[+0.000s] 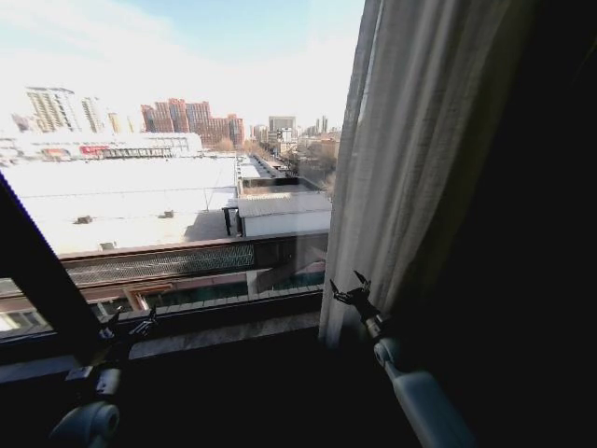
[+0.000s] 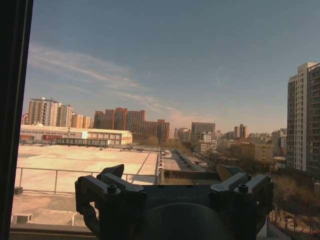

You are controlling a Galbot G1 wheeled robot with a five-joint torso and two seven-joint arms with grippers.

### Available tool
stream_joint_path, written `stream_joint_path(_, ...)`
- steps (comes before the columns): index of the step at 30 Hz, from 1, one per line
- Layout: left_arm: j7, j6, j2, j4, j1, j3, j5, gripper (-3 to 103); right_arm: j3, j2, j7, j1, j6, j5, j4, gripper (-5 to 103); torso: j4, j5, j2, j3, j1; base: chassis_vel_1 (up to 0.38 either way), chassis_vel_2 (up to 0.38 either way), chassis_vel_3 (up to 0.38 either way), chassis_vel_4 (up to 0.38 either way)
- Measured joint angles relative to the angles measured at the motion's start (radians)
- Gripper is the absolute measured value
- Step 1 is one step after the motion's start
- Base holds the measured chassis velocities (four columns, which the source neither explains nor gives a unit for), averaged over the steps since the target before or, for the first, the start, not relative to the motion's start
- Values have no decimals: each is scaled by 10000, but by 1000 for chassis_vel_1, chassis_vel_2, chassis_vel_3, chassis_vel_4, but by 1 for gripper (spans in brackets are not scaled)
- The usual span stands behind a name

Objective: Open the curtains by pulling them apart, changing their state from closed to fully open.

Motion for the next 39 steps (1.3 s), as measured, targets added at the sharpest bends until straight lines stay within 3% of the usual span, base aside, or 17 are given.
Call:
stream_joint_path(13, 0, 0, 0, 0, 0, 1, -1, 100, -353, 534, 153, 1416, 121, -270, -1430, 103, 1, -1, 0, 0, 1, 0, 0, 0, 0)
stream_joint_path(16, 0, 0, 0, 0, 0, 1, 0, 100, -358, 535, -45, 1432, 168, -279, -1488, 90, -2, -1, 2, 0, 0, 0, 0, 0, 0)
stream_joint_path(18, 0, 0, 0, 0, 0, 1, -1, 100, -359, 531, -75, 1427, 182, -280, -1488, 90, -2, 0, 2, -1, 0, 0, 0, 0, 0)
stream_joint_path(22, 0, 0, 0, 0, 0, 1, 0, 100, -363, 465, -171, 1366, 231, -282, -1479, 68, -1, 0, 2, 0, 0, 0, 0, 0, 0)
stream_joint_path(24, 0, 0, 0, 0, 0, 1, 0, 100, -364, 448, -177, 1356, 234, -282, -1469, 68, -1, 0, 1, 0, 0, 0, 0, 0, 0)
stream_joint_path(26, 0, 0, 0, 0, 0, 1, 0, 100, -363, 393, -199, 1330, 240, -249, -1423, 57, -1, 0, 2, 0, 0, 0, 0, 0, 0)
stream_joint_path(30, 0, 0, 0, -1, 1, 0, 0, 100, -362, 348, -247, 1300, 240, -178, -1379, 47, -1, 0, 2, -1, 0, 0, 0, 0, 0)
stream_joint_path(31, 0, 0, 0, 0, 0, 1, 0, 100, -361, 324, -367, 1260, 255, -72, -1344, 36, -1, 0, 2, 0, 1, 0, 0, 0, 0)
stream_joint_path(33, 0, 0, 0, 0, 0, 1, 0, 100, -359, 316, -467, 1234, 289, 29, -1318, 36, -1, 0, 1, -1, 0, 0, 0, 0, 0)
stream_joint_path(35, 0, 0, 0, 0, 0, 1, 0, 100, -332, 316, -865, 1174, 337, 177, -1245, 25, -1, 0, 2, -1, 0, 0, 0, 0, 0)
stream_joint_path(39, 0, 0, 0, 0, 0, 1, 0, 100, -290, 321, -1220, 1160, 387, 236, -1235, 14, -1, 0, 2, -1, 0, 0, 0, 0, 0)
